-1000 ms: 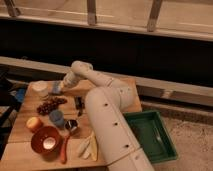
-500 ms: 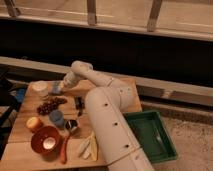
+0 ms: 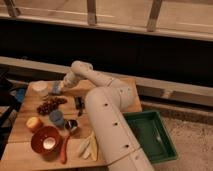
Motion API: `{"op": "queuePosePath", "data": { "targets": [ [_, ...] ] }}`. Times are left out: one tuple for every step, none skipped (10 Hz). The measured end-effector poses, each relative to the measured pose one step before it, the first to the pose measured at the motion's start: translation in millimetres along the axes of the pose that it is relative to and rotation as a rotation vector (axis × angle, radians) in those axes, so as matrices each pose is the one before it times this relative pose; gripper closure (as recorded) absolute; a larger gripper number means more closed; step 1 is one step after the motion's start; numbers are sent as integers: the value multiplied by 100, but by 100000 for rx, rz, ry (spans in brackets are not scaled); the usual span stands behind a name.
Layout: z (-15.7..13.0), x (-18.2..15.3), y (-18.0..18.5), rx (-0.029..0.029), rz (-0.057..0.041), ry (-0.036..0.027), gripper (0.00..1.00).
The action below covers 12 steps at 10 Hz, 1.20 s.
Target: Wipe table surface with sponge
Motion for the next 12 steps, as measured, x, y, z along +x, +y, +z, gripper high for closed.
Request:
{"op": "queuePosePath", "data": {
  "targets": [
    [0,-1,5,-6,-5,0,100],
    [2,1,-1,2,1,2,100],
    [-2,-1,0,2,1,-2,100],
    [3,1,1,0,-5,1,100],
    [0,3,-4,2,8,5,100],
    [0,2,6,-7,2,8,100],
    [-120,-11,169,9,-205,164,100],
    [-365,-73,287,580,-463,356,100],
    [-120,19,10,66,2,194,100],
    [-58,-48,-72,-29,168,-237,100],
    [-18,-32,8,-135,171,-139,100],
    [11,-32,86,-132,66,-62,100]
  ]
}}
